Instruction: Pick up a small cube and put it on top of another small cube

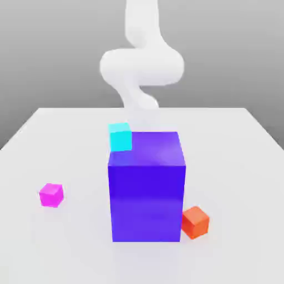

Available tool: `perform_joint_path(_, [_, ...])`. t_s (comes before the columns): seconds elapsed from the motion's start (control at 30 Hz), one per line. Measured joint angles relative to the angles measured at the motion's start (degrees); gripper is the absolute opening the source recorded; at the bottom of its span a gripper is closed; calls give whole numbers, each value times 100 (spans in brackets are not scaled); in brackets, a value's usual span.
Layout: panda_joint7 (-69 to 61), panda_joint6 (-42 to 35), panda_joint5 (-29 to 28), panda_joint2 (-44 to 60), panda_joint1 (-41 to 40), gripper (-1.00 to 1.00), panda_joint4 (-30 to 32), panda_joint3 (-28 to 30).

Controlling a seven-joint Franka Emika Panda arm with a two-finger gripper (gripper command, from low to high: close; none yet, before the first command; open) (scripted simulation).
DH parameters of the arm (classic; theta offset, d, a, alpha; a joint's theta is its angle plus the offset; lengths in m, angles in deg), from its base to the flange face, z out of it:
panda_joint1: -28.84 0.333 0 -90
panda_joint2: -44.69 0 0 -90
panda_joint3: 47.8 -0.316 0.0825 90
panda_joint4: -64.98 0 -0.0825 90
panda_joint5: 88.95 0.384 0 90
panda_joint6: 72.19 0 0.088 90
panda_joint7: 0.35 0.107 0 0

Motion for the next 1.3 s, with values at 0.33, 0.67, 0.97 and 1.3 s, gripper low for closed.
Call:
perform_joint_path(0.33, [2011, 1127, -382, 1548, -1585, 0, 1157, 91])
perform_joint_path(0.67, [3825, 2247, -543, 3059, -2940, 0, 2296, 498])
perform_joint_path(0.97, [4423, 3372, 335, 4510, -3650, 0, 3031, 794])
perform_joint_path(1.3, [4077, 4341, 825, 5699, -4184, -100, 2830, 138])
